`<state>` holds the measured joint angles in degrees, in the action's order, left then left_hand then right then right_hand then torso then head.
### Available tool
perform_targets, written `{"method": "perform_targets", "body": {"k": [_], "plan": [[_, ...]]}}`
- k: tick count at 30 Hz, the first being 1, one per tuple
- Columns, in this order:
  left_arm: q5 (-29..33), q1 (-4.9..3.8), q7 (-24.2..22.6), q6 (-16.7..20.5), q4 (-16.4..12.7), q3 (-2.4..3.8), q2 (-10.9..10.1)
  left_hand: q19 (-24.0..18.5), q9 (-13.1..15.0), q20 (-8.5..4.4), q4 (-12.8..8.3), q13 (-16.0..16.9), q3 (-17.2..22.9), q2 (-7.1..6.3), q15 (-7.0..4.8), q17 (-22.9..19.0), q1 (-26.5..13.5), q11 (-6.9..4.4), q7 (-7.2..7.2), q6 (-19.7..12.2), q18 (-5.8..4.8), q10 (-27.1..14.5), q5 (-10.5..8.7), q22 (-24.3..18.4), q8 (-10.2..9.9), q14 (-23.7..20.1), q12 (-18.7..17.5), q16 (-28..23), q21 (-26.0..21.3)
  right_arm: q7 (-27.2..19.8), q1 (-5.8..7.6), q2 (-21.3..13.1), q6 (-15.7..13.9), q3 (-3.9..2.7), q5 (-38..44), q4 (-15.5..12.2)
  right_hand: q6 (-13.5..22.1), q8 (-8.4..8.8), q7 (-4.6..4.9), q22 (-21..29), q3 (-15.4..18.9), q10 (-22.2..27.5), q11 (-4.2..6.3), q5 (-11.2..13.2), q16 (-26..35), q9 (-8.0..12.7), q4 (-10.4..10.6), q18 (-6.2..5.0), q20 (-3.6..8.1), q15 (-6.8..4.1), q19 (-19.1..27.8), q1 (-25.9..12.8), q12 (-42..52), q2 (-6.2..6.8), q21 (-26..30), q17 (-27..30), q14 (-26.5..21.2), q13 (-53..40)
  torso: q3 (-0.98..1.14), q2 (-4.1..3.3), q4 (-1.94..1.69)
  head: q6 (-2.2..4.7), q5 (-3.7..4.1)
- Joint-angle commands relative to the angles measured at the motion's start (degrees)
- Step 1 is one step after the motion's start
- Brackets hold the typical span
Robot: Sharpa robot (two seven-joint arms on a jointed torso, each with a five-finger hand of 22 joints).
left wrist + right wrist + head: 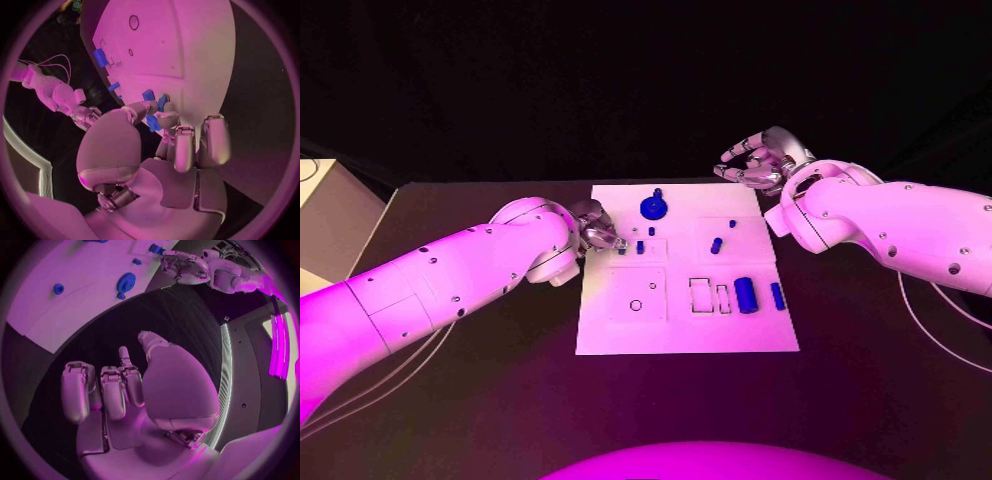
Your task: Assemble the parts on the task board
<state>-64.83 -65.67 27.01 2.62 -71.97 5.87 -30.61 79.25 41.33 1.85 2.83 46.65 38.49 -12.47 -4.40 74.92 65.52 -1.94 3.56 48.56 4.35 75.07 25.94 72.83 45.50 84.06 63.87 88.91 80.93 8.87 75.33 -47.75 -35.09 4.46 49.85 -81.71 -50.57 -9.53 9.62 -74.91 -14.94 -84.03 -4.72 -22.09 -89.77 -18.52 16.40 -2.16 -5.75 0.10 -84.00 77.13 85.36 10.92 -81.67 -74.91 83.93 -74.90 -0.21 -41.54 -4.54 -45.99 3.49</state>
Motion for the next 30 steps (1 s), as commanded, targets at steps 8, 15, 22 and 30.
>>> {"method": "perform_targets", "body": {"k": [8, 15, 22, 30], "plan": [[0.32, 0.5, -0.41, -0.87, -0.05, -0.35, 0.5, 0.35, -0.36, -0.31, -3.24, 0.67, 2.4, -0.11, -0.61, 13.7, 1.39, -0.28, -1.69, 2.59, -0.45, 0.99, -1.3, 0.31, -0.1, 5.53, 0.67, 0.32, 0.17, -0.74, -0.07, 0.09, 0.52, -0.02, 0.16, 0.0, 0.28, -0.26, 0.03, -7.18, -0.38, -1.2, 0.01, -0.42, 0.01, 0.06, 0.0, -0.01, 0.11, 0.03, -3.33, -0.59, 0.27, -0.16, 0.25, -14.54, 5.94, -10.58, 0.01, -0.03, -0.01, -0.14, -0.04], [-0.27, 0.5, -0.28, -1.4, -0.06, -0.35, 0.4, 0.48, -0.42, -0.39, -3.62, 0.81, 2.66, -0.08, -0.67, 13.81, 2.27, -0.32, -1.66, 3.03, -0.49, 1.15, -1.19, 0.51, -0.26, 5.57, 0.7, 0.38, 0.27, -0.75, -0.12, 0.12, 0.54, -0.02, 0.14, 0.05, 0.28, -0.25, 0.03, -7.13, -0.44, -1.23, 0.01, -0.57, 0.03, 0.06, 0.0, -0.02, 0.11, 0.03, -3.31, -0.63, 0.3, -0.15, 0.31, -14.5, 5.93, -10.61, -0.01, 0.0, -0.01, -0.3, -0.1], [-0.83, 0.5, -0.01, -1.61, -0.1, -0.35, 0.19, 0.58, -0.42, -0.42, -3.83, 0.75, 2.92, 0.01, -0.67, 13.89, 2.76, -0.31, -1.61, 3.32, -0.53, 1.21, -0.98, 0.66, -0.32, 5.59, 0.62, 0.43, 0.35, -0.77, -0.17, 0.14, 0.55, -0.02, 0.24, 0.08, 0.28, -0.25, 0.03, -7.13, -0.44, -1.23, 0.01, -0.57, 0.03, 0.06, 0.0, -0.02, 0.11, 0.03, -3.31, -0.63, 0.3, -0.15, 0.31, -14.5, 5.93, -10.61, -0.07, -0.01, -0.01, -0.38, -0.11], [-1.76, 0.5, 0.34, -1.28, -0.05, -0.35, -0.07, 0.68, -0.41, -0.43, -3.94, 0.82, 3.12, 0.11, -0.67, 13.91, 3.05, -0.3, -1.59, 3.48, -0.56, 1.28, -0.88, 0.8, -0.33, 5.59, 0.64, 0.44, 0.42, -0.79, -0.18, 0.13, 0.55, -0.02, 0.33, 0.09, 0.29, -0.25, 0.03, -7.14, -0.52, -1.23, 0.01, -0.72, 0.02, 0.06, 0.01, -0.02, 0.12, 0.02, -3.31, -0.68, 0.3, -0.14, 0.3, -14.51, 5.93, -10.61, -0.08, -0.01, -0.01, -0.4, -0.14]]}}
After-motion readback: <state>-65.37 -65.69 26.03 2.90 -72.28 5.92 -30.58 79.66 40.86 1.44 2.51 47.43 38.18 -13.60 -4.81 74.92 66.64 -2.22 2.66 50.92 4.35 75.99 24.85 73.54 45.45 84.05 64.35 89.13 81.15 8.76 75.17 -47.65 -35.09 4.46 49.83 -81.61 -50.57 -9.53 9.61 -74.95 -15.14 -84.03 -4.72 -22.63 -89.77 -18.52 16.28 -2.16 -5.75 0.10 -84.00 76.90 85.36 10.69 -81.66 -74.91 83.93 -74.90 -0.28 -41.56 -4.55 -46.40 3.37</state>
